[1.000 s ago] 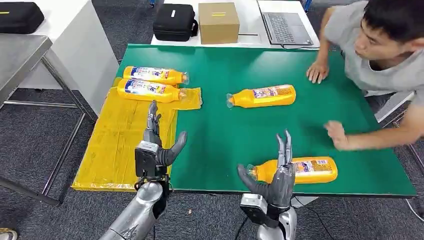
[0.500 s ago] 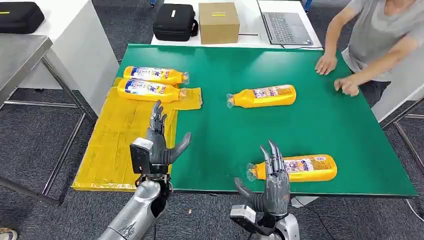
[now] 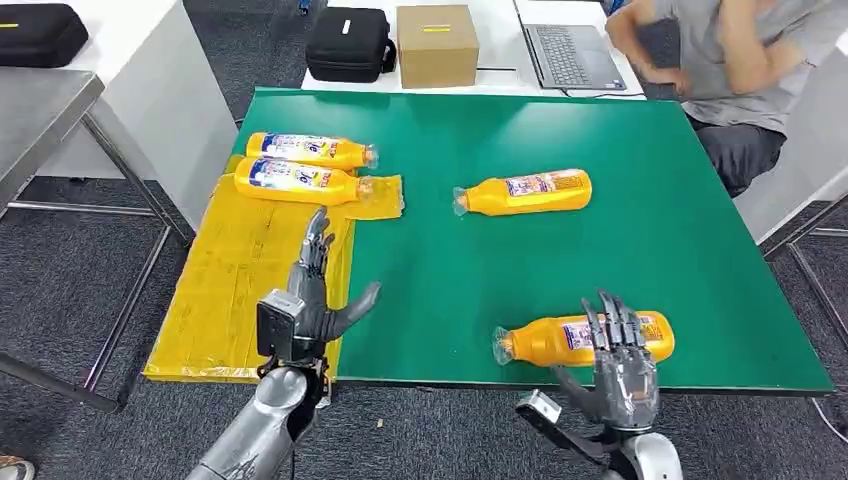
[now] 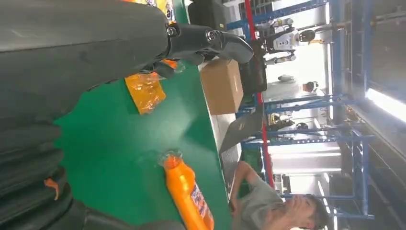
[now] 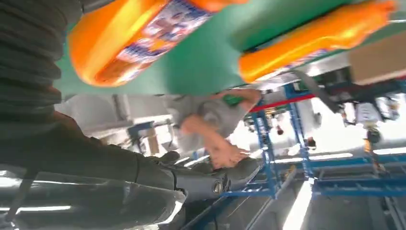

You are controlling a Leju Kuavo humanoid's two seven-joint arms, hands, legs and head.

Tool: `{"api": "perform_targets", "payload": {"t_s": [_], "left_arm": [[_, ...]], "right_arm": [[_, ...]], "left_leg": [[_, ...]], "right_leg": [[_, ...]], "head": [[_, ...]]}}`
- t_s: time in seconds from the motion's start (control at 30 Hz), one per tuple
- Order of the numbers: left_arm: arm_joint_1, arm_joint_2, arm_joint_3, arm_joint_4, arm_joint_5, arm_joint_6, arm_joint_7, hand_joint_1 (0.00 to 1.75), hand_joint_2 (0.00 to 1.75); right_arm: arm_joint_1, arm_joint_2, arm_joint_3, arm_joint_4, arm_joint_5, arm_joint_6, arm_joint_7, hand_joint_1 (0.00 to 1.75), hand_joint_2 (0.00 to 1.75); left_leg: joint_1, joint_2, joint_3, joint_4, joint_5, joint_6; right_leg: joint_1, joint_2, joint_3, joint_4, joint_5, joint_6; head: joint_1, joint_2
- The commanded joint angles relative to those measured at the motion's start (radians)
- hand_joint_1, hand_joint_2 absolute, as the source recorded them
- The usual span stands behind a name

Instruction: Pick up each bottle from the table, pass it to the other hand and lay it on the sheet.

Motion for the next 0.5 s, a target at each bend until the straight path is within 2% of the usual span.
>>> {"api": "perform_targets", "payload": {"t_s": [0.03,0.23,0.3,0.5], "left_arm": [[0.029,0.034,-0.004,-0.041,-0.033,0.022,0.027,0.0,1.75],[0.029,0.034,-0.001,-0.046,-0.039,0.013,0.032,0.0,1.75],[0.024,0.031,-0.001,-0.04,-0.044,0.004,0.035,0.0,1.75],[0.002,0.018,-0.008,-0.026,-0.058,-0.006,0.048,0.0,1.75]], "right_arm": [[-0.053,-0.074,-0.046,0.063,0.09,0.089,0.118,0.0,1.75],[-0.078,-0.09,-0.046,0.118,0.068,0.133,0.103,0.0,1.75],[-0.105,-0.089,-0.056,0.157,-0.026,0.175,0.057,0.0,1.75],[-0.207,-0.083,-0.04,0.288,-0.012,0.184,0.01,0.0,1.75]], "left_leg": [[-0.001,0.003,0.006,-0.001,-0.002,-0.002],[0.0,0.001,0.003,-0.001,-0.001,-0.001],[0.0,0.002,0.005,-0.001,-0.002,-0.001],[0.001,0.004,0.004,-0.001,-0.001,-0.001]], "right_leg": [[0.0,0.002,0.005,0.0,-0.002,-0.001],[0.0,0.001,0.002,-0.001,-0.001,-0.001],[0.0,0.001,0.004,-0.001,-0.001,-0.001],[0.001,0.003,0.003,-0.001,0.0,-0.001]], "head": [[0.0,0.0],[0.0,0.0],[0.0,0.0],[0.0,0.0]]}}
